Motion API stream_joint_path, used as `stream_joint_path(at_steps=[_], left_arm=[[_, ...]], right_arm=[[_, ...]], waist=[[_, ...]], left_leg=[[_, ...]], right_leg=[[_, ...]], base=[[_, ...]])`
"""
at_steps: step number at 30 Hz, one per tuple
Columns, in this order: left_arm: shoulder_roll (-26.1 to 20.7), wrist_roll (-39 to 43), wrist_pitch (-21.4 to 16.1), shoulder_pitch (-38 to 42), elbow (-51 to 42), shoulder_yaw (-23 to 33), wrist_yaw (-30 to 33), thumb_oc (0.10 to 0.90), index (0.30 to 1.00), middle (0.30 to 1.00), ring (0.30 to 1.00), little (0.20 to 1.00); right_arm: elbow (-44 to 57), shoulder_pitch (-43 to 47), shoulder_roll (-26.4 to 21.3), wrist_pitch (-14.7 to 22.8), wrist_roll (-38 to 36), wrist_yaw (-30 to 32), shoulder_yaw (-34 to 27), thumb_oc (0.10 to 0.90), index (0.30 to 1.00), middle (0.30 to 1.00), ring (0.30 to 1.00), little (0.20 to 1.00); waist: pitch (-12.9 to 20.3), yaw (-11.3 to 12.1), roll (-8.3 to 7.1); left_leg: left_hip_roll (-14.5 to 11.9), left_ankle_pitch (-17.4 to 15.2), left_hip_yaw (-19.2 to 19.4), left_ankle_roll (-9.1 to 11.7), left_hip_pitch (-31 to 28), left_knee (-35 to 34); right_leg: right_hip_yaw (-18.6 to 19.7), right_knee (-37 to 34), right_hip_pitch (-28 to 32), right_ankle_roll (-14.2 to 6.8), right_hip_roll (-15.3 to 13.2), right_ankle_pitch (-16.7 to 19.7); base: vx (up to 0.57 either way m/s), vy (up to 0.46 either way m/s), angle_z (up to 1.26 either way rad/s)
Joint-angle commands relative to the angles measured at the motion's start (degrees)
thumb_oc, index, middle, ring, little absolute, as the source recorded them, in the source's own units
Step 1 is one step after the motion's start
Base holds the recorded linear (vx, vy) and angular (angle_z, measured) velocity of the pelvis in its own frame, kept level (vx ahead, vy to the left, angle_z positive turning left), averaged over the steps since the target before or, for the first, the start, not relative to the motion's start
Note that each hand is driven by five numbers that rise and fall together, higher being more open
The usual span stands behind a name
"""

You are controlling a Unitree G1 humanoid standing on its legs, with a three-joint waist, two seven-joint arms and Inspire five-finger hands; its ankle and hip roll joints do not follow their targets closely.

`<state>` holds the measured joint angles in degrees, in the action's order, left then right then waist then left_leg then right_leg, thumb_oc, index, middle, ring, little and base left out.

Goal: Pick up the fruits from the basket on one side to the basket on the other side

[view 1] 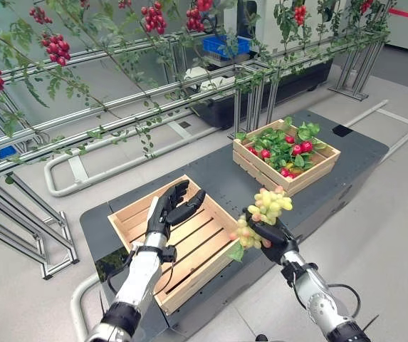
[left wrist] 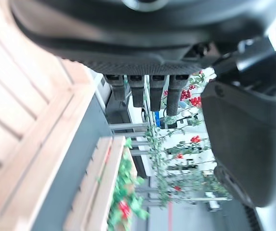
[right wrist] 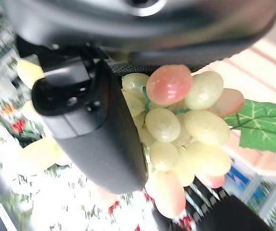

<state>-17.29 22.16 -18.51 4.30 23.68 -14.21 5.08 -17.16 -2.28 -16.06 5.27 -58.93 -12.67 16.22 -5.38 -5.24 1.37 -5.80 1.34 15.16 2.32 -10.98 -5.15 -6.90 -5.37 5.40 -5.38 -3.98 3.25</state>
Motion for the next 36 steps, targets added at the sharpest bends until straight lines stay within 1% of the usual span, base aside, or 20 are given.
stream_joint_path(at_steps=[1, 6, 8, 9, 10, 11, 13, 14, 15, 17, 23, 25, 27, 28, 29, 31, 33, 34, 35, 36], left_arm=[[0.1, 7.8, -7.9, 2.3, -3.4, 3.6, -1.5, 0.8, 0.9, 0.9, 0.9, 0.9], [1.2, 4.8, -9.0, -3.7, -4.5, 3.5, -0.2, 0.8, 0.9, 0.9, 0.9, 0.9], [0.4, 2.7, -10.9, -5.3, -4.8, 3.5, 0.1, 0.8, 0.9, 0.9, 0.9, 0.9], [-0.2, 1.9, -12.6, -6.4, -5.3, 4.2, 2.1, 0.8, 0.9, 0.9, 0.9, 0.9], [-0.3, 1.2, -13.7, -7.1, -5.7, 4.6, 3.5, 0.8, 0.9, 0.9, 0.9, 0.9], [-0.5, 0.4, -14.2, -7.7, -6.7, 5.3, 6.0, 0.8, 0.9, 0.9, 0.9, 0.9], [-1.6, -1.4, -15.1, -7.8, -9.2, 7.5, 9.0, 0.8, 0.9, 0.9, 0.9, 0.9], [-1.8, -1.4, -15.0, -7.6, -9.3, 7.7, 9.1, 0.8, 0.9, 0.9, 0.9, 0.9], [-2.8, -1.4, -14.3, -5.5, -8.4, 8.0, 7.7, 0.8, 0.9, 0.9, 0.9, 0.9], [-2.9, -2.0, -14.5, -3.7, -7.5, 7.5, 8.9, 0.8, 0.9, 0.9, 0.9, 0.9], [-3.2, -1.4, -16.5, -1.5, -7.2, 7.9, 9.3, 0.8, 0.9, 0.9, 0.9, 0.9], [-3.3, -1.2, -16.9, -0.9, -7.0, 7.7, 8.5, 0.8, 0.9, 0.9, 0.9, 0.9], [-3.4, -1.4, -16.9, -1.3, -7.0, 7.5, 9.1, 0.8, 0.9, 0.9, 0.9, 0.9], [-3.9, -1.2, -16.4, -2.2, -7.4, 7.7, 9.4, 0.8, 0.9, 0.9, 0.9, 0.9], [-4.2, -1.1, -15.9, -2.9, -7.8, 7.8, 9.6, 0.8, 0.9, 0.9, 0.9, 0.9], [-4.9, -0.3, -14.3, -3.6, -8.0, 8.0, 8.1, 0.8, 0.9, 0.9, 0.9, 0.9], [-5.4, 0.9, -9.9, -3.6, -7.3, 7.2, 7.0, 0.8, 0.9, 0.9, 0.9, 0.9], [-5.5, 2.1, -8.6, -3.8, -7.0, 7.0, 6.9, 0.8, 0.9, 0.9, 0.9, 0.9], [-5.4, 4.0, -6.7, -4.0, -6.1, 6.7, 7.0, 0.8, 0.9, 0.9, 0.9, 0.9], [-5.2, 3.7, -6.1, -4.1, -5.5, 6.3, 7.1, 0.8, 0.9, 0.9, 0.9, 0.9]], right_arm=[[9.0, 3.1, 4.3, 8.4, -0.4, -3.5, -4.5, 0.4, 0.3, 0.3, 0.3, 0.3], [7.3, 0.0, 5.4, 8.1, -0.5, -1.7, -6.3, 0.4, 0.3, 0.3, 0.3, 0.3], [5.8, -1.2, 4.7, 8.2, -0.2, -1.4, -7.3, 0.4, 0.3, 0.3, 0.3, 0.3], [4.5, -0.8, 4.0, 7.0, 0.1, -2.7, -7.7, 0.4, 0.3, 0.3, 0.3, 0.3], [3.8, -0.3, 3.5, 6.1, 0.2, -3.1, -7.6, 0.4, 0.3, 0.3, 0.3, 0.3], [3.1, 0.6, 3.0, 5.0, 0.4, -3.6, -7.0, 0.4, 0.3, 0.3, 0.3, 0.3], [1.0, 3.5, 2.0, 5.1, 0.1, -4.5, -5.3, 0.4, 0.3, 0.3, 0.3, 0.3], [0.7, 3.8, 2.0, 5.4, 0.1, -4.6, -5.1, 0.4, 0.3, 0.3, 0.3, 0.3], [-1.5, 5.2, 2.2, 7.8, -1.4, -2.3, -4.7, 0.4, 0.3, 0.3, 0.3, 0.3], [-1.1, 5.4, 3.1, 7.8, -3.5, -0.9, -4.9, 0.4, 0.3, 0.3, 0.3, 0.3], [-0.9, 4.0, 5.0, 9.3, -0.7, 0.2, -5.2, 0.4, 0.3, 0.3, 0.3, 0.3], [-0.8, 3.2, 5.3, 10.2, -1.0, 0.2, -5.6, 0.4, 0.3, 0.3, 0.3, 0.3], [-0.6, 2.6, 5.8, 9.4, -0.5, -0.4, -5.8, 0.4, 0.3, 0.3, 0.3, 0.3], [-0.4, 2.2, 6.1, 8.1, -0.2, -1.2, -5.9, 0.4, 0.3, 0.3, 0.3, 0.3], [-0.2, 2.0, 6.2, 7.2, 0.4, -1.7, -5.7, 0.4, 0.3, 0.3, 0.3, 0.3], [-0.7, 1.9, 6.2, 6.3, 2.1, -2.4, -5.3, 0.4, 0.3, 0.3, 0.3, 0.3], [-1.9, 2.1, 5.6, 4.1, 6.2, -2.3, -4.4, 0.4, 0.3, 0.3, 0.3, 0.3], [-2.1, 2.1, 5.2, 3.9, 8.3, -1.7, -4.0, 0.4, 0.3, 0.3, 0.3, 0.3], [-2.5, 2.2, 4.5, 5.6, 13.5, 0.7, -3.0, 0.4, 0.3, 0.3, 0.3, 0.3], [-2.8, 2.3, 4.1, 6.7, 17.0, 2.1, -2.2, 0.4, 0.3, 0.3, 0.3, 0.3]], waist=[[-0.4, 0.1, -1.52], [-0.8, 0.3, -2.52], [-1.1, 0.6, -3.14], [-1.6, 1.5, -3.66], [-1.9, 2.3, -3.68], [-2.3, 3.6, -3.57], [-3.2, 6.2, -2.63], [-3.3, 6.3, -2.56], [-3.2, 6.1, -2.3], [-3.0, 5.7, -2.19], [-4.0, 3.6, -1.74], [-4.8, 2.9, -1.79], [-5.4, 2.9, -1.79], [-6.1, 3.2, -1.67], [-6.5, 3.3, -1.48], [-6.8, 3.7, -0.83], [-6.5, 4.3, 0.38], [-6.3, 4.6, 0.52], [-6.0, 5.2, 0.46], [-5.9, 5.6, 0.18]], left_leg=[[-0.5, -4.1, -0.4, -0.6, 0.0, 0.1], [-1.1, -3.6, -0.4, -0.3, 0.1, 0.1], [0.0, -3.4, -2.5, -0.6, 0.0, 0.6], [2.7, -6.2, -8.2, -1.3, 2.6, 7.1], [4.8, -7.4, -11.7, -1.8, 4.3, 10.0], [8.1, -8.3, -17.4, -3.0, 6.0, 11.9], [13.2, -7.6, -26.4, -4.8, 6.9, 9.8], [13.3, -7.5, -26.3, -4.9, 6.9, 9.6], [12.7, -7.9, -23.5, -5.4, 6.5, 8.9], [13.1, -7.3, -24.1, -5.7, 6.0, 7.3], [13.1, -6.7, -22.1, -6.4, 4.7, 4.3], [13.1, -6.3, -20.3, -6.4, 4.2, 2.9], [12.9, -5.9, -18.8, -6.2, 3.4, 1.7], [12.6, -5.4, -16.8, -6.0, 2.4, 0.5], [12.3, -5.5, -15.4, -6.0, 2.0, 0.1], [11.5, -5.3, -12.9, -6.5, 2.0, 0.1], [10.3, -4.5, -10.6, -6.9, 2.5, 0.1], [9.9, -4.3, -9.8, -7.1, 2.6, 0.1], [9.4, -4.3, -8.5, -7.2, 3.0, 0.3], [9.0, -4.4, -7.8, -7.3, 3.2, 0.8]], right_leg=[[-0.9, 0.4, 1.6, 2.1, 0.0, -3.4], [0.4, 0.4, 1.2, 2.8, 1.3, -3.2], [2.8, 0.4, 0.8, 3.2, 2.2, -2.7], [5.9, 0.4, 0.3, 3.4, 2.3, -2.0], [7.6, 0.4, -0.1, 3.4, 2.6, -1.5], [9.9, 0.4, -0.4, 3.2, 2.9, -0.7], [14.2, 0.4, -1.0, 3.1, 4.8, 0.4], [14.4, 0.4, -1.1, 3.1, 4.8, 0.4], [14.9, 0.4, -2.1, 2.8, 5.0, 0.5], [14.7, 0.4, -3.2, 2.2, 4.8, 1.3], [15.2, 0.4, -8.1, 0.0, 3.8, 5.1], [13.0, 0.4, -9.7, -1.0, 3.0, 6.6], [9.7, 0.4, -10.1, -1.6, 2.5, 7.2], [5.6, 0.6, -9.8, -2.2, 2.1, 7.5], [3.2, 2.2, -9.9, -2.5, 1.7, 7.2], [-0.1, 9.9, -10.3, -2.3, 0.2, 5.5], [-2.5, 20.8, -10.0, -0.8, -1.9, 1.5], [-3.5, 23.5, -9.3, -0.4, -2.7, 0.2], [-4.7, 26.6, -8.4, 0.3, -3.6, -1.4], [-5.5, 27.1, -7.3, 0.6, -4.1, -2.4]], base=[[-0.05, -0.186, -0.07], [-0.05, -0.149, -0.09], [-0.08, -0.026, -0.06], [-0.11, 0.068, -0.23], [-0.13, 0.11, -0.45], [-0.15, 0.137, -0.91], [-0.19, 0.156, -1.43], [-0.25, 0.214, -1.77], [-0.19, 0.175, -1.73], [-0.22, 0.188, -1.6], [-0.2, 0.144, -0.4], [-0.21, 0.099, -0.13], [-0.16, 0.06, -0.4], [-0.17, 0.049, -0.63], [-0.22, 0.057, -0.93], [-0.2, 0.052, -1.0], [-0.18, 0.017, -0.98], [-0.16, -0.063, -0.8], [-0.13, -0.108, -0.59], [-0.08, -0.135, -0.63]])
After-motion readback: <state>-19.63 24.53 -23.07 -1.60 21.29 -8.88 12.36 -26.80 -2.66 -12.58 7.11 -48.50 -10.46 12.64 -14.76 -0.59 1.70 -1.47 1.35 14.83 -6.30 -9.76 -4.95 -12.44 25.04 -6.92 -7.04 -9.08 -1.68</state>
